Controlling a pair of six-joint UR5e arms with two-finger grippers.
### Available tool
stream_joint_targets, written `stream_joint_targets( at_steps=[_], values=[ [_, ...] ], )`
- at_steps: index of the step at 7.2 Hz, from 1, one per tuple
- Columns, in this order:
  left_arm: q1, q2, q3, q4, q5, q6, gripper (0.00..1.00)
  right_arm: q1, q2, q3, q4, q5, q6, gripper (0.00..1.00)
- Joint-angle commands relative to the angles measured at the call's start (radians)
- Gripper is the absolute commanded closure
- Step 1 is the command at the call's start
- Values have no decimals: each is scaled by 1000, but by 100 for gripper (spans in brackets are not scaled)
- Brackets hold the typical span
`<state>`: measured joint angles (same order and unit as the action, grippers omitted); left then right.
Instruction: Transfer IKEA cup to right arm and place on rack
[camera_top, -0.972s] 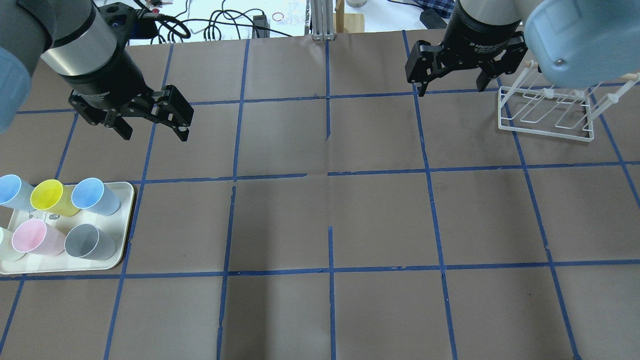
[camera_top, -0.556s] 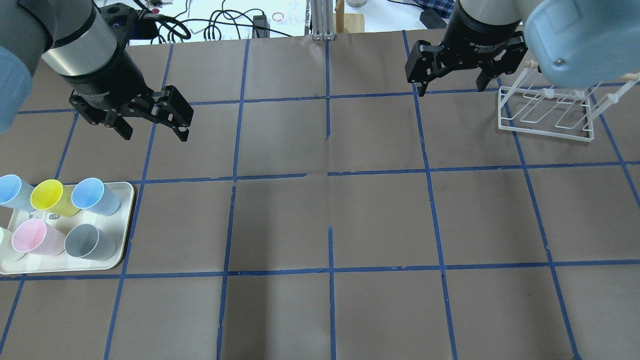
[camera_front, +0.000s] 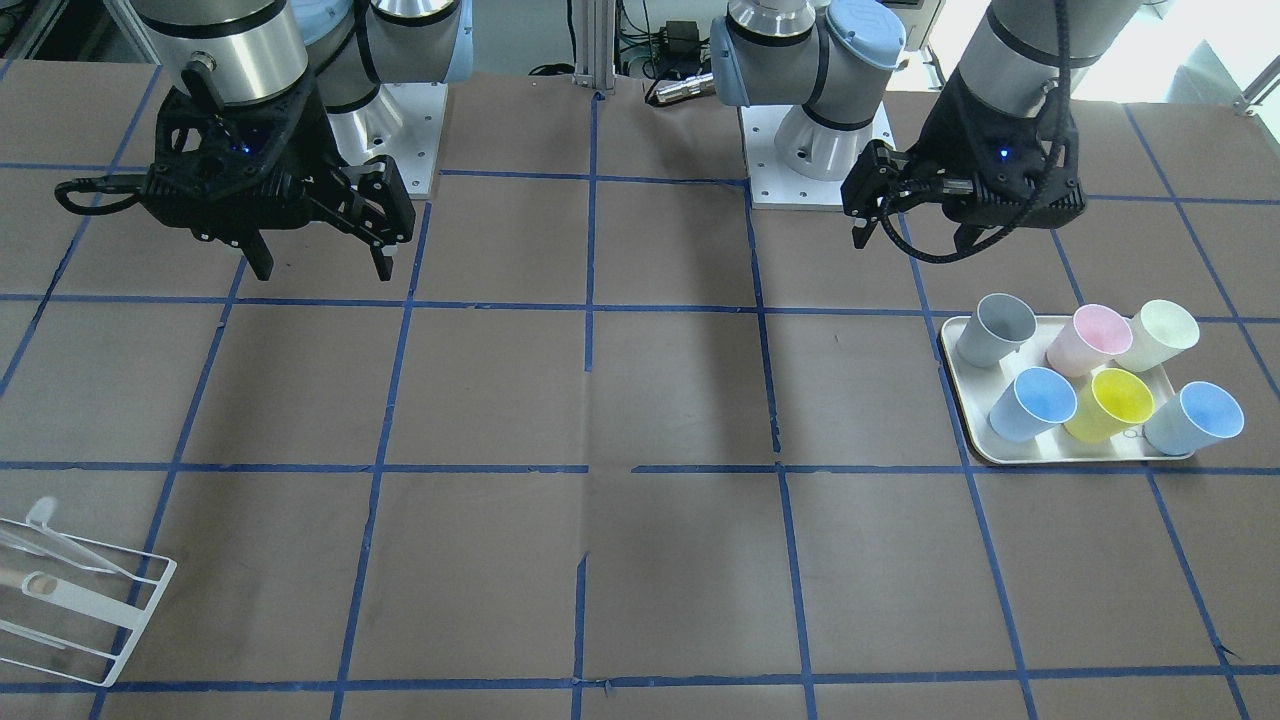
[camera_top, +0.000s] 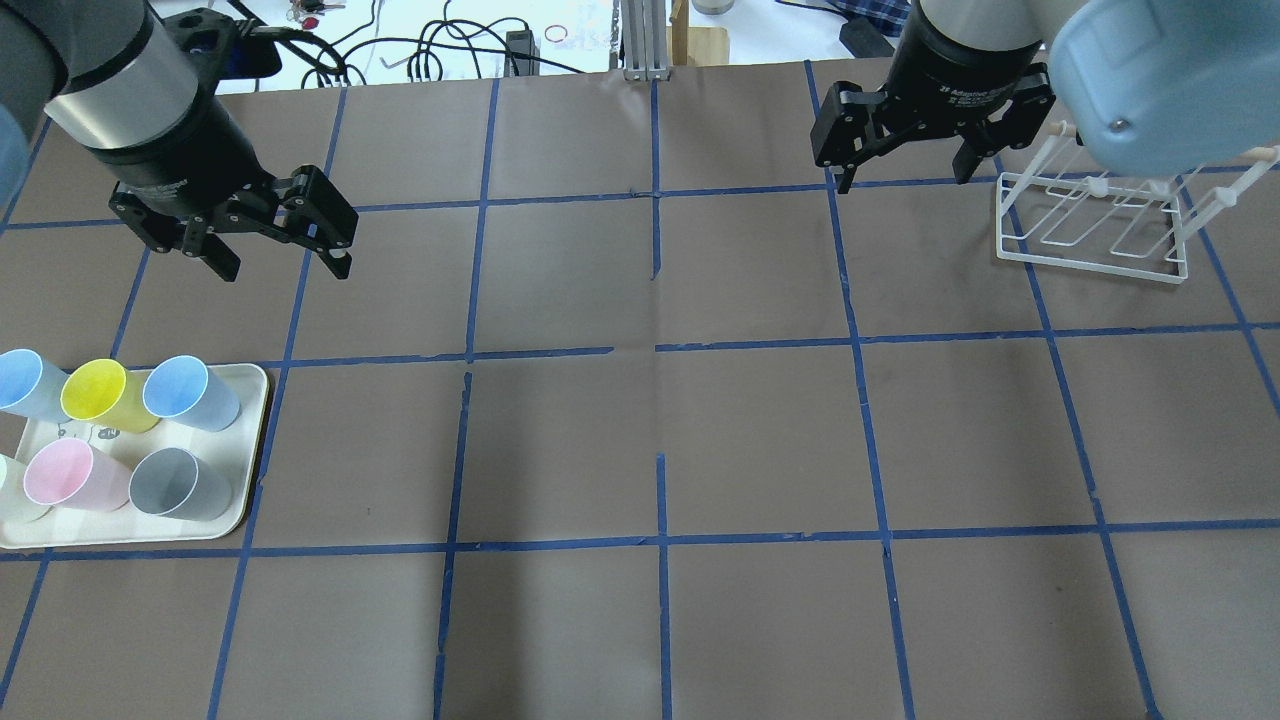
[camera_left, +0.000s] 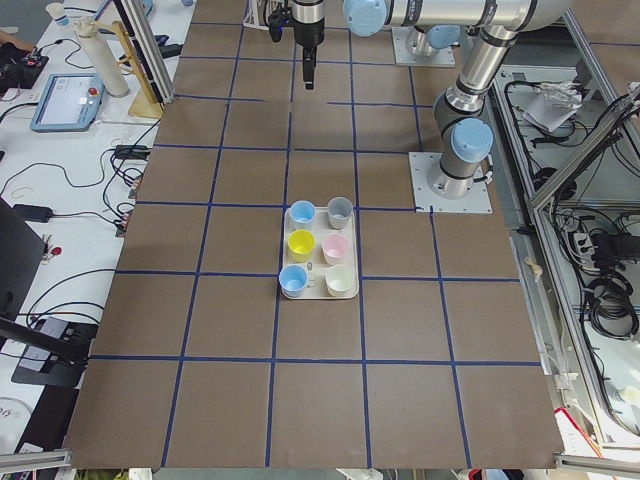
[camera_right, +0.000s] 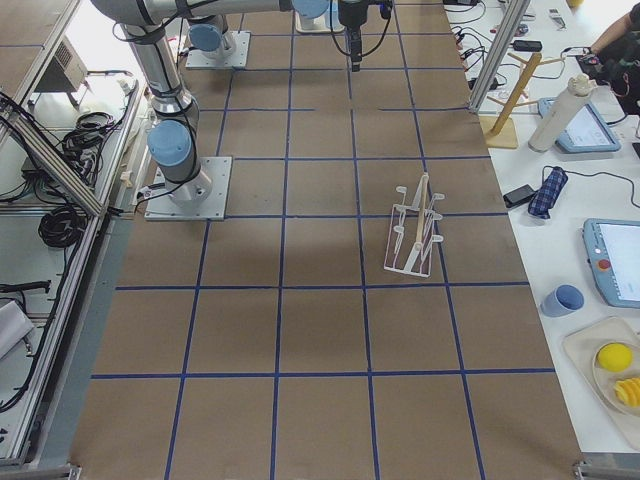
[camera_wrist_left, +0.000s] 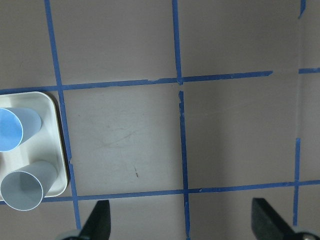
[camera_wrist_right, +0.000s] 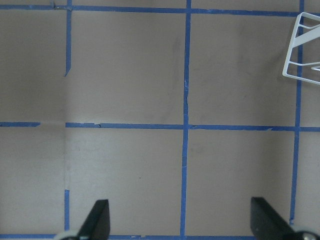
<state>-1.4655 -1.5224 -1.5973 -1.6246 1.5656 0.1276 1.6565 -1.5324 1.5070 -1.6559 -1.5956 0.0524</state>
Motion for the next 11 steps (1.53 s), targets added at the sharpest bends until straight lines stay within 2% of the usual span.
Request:
stream_joint_targets(
  at_steps=[1, 3, 4, 7, 8, 11],
  values=[
    [91, -21, -1, 11, -1, 103, 0, 2, 0, -1, -4, 2, 3, 0],
    [212, -24, -7, 29, 7, 305, 0, 2, 0, 1, -1, 0, -2, 0],
    [276, -38, -19, 46, 7, 501, 0, 2, 0, -1, 1, 0, -3, 0],
    [443, -88, -117, 239, 1, 792, 0, -3, 0, -1, -1, 3, 3, 0],
    [473, -107, -162, 334, 7, 831, 0, 0, 0, -1, -1, 6, 3, 0],
    [487, -177, -187, 394, -4, 949, 0, -3, 0, -1, 7, 0, -8, 0]
  ],
)
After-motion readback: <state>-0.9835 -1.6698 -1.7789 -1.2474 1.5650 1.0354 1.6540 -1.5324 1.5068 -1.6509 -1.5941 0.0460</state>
